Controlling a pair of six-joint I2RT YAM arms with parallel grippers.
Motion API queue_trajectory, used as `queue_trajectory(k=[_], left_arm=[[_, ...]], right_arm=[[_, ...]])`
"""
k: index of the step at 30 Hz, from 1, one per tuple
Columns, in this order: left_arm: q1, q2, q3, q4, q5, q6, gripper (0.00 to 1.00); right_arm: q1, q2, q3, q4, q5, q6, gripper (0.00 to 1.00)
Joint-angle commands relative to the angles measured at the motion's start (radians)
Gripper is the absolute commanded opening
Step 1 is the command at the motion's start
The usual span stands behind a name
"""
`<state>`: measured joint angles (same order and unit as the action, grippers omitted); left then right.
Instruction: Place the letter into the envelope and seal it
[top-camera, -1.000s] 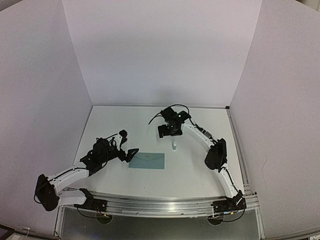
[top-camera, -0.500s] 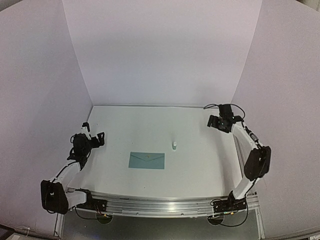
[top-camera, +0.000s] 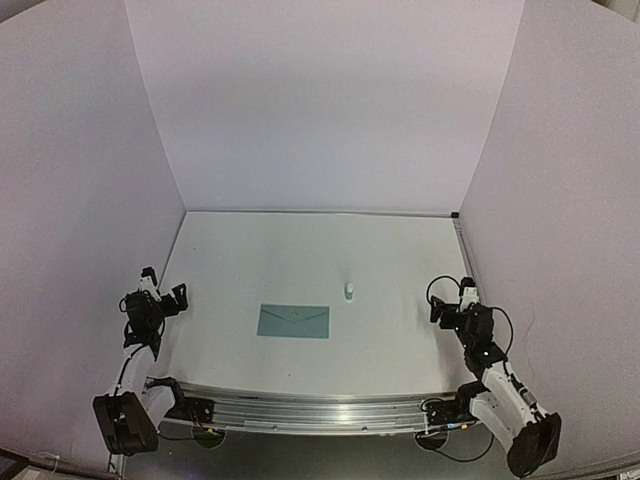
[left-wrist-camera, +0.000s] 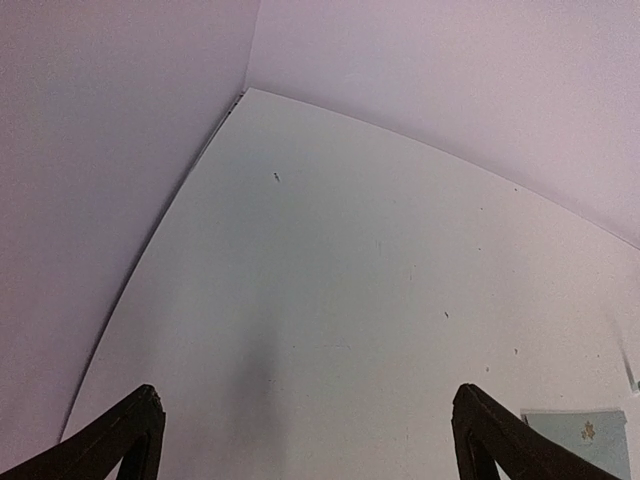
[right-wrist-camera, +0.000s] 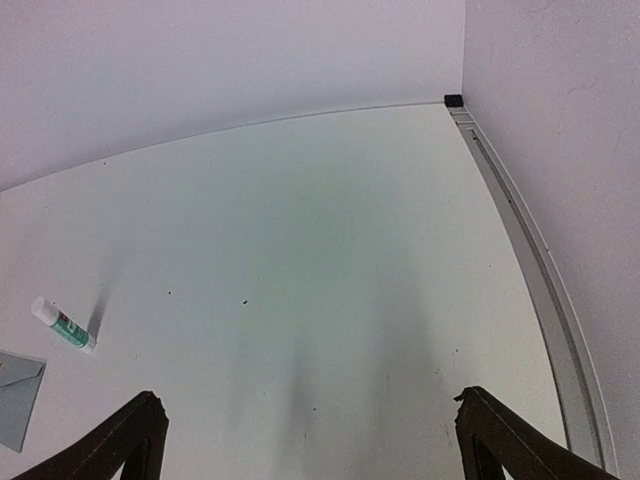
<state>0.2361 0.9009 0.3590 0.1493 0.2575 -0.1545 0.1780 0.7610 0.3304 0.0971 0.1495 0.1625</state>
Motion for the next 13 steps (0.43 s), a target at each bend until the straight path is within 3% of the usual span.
queue_trajectory(k=[1, 7, 13], left_arm=[[0.03, -0.027, 0.008, -0.081, -0.038, 0.016, 1.0], [0.043, -0.043, -0.005, -0.141, -0.05, 0.045, 1.0], [0.043, -0.075, -0.037, -0.105, -0.071, -0.028, 0.99]], right_arm=[[-0.002, -0.154, -0.141, 0.161, 0.082, -0.06, 0.98], [-0.002, -0.286, -0.232, 0.152, 0.128, -0.054, 0.98], [-0.002, -0.236, -0.218, 0.156, 0.103, -0.063, 0.98]])
